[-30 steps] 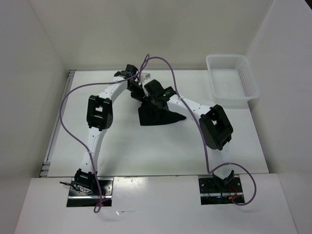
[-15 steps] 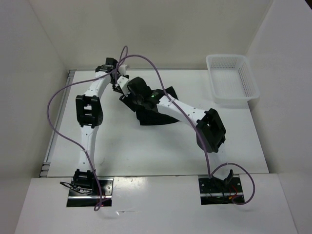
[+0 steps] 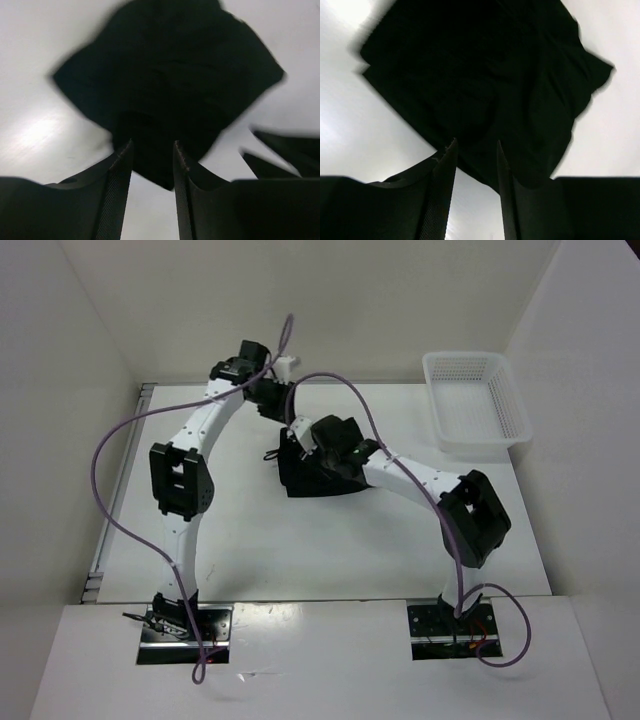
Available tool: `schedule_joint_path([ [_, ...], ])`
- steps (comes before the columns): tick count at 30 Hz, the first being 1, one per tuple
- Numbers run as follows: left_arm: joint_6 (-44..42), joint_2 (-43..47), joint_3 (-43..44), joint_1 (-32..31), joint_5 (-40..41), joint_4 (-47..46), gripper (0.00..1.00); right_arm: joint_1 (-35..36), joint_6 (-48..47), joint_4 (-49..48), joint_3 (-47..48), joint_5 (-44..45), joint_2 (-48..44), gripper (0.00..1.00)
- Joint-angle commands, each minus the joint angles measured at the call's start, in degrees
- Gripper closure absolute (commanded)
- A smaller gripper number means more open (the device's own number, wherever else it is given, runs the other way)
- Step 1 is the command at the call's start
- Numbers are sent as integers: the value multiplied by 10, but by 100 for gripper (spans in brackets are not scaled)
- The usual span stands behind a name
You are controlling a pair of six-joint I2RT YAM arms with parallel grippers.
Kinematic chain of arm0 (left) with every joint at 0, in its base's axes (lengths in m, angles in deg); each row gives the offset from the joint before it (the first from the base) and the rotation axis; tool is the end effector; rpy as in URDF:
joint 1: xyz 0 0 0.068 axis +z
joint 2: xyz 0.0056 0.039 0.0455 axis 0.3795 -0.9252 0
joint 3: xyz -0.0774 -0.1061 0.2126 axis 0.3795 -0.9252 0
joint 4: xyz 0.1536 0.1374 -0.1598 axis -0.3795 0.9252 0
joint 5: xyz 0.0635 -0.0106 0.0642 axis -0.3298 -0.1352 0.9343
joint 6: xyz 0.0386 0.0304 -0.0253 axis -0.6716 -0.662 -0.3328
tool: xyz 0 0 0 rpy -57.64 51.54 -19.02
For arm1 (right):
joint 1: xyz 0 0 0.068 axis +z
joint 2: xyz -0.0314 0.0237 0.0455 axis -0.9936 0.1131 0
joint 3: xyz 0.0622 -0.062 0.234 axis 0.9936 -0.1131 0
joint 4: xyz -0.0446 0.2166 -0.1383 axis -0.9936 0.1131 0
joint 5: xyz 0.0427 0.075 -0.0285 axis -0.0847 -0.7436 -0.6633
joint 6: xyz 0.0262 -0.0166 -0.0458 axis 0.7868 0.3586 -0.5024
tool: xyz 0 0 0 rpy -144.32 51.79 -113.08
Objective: Fold and stack the shorts
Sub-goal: Fold the shorts
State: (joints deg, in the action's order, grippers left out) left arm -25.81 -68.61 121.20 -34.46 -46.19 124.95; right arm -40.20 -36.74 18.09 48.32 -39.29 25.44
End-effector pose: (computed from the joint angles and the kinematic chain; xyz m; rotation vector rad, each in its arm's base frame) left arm 0.4750 -0.1186 0.2679 0.4438 2.4152 -0.6375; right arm 0.2943 0.2696 0.2257 -1.1811 1.9996 0.0177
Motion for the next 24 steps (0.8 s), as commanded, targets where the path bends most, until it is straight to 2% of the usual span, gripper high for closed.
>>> schedule_joint_path([
  [1,-3,45,-64,-51,-28,52,55,-67,7,-48,-26,25,-33,57],
  [3,-3,45,-110,-73,-28,78,55,-130,28,-48,-34,5,-33,54],
  [5,-3,40,-127,-96,-28,95,51,-177,33,-48,-47,-11,-33,49],
  [7,-3,34,-141,-107,-22,95,50,-191,33,-48,-52,-38,-27,45],
  [20,-3,3,-135,-129,53,22,45,-208,37,-80,-99,-59,-39,40],
  [22,-3,3,-135,-129,53,16,43,-208,37,-80,-104,-59,-39,40],
  [24,-3,-6,-135,-135,42,16,43,-208,37,-80,-104,-59,-39,36],
])
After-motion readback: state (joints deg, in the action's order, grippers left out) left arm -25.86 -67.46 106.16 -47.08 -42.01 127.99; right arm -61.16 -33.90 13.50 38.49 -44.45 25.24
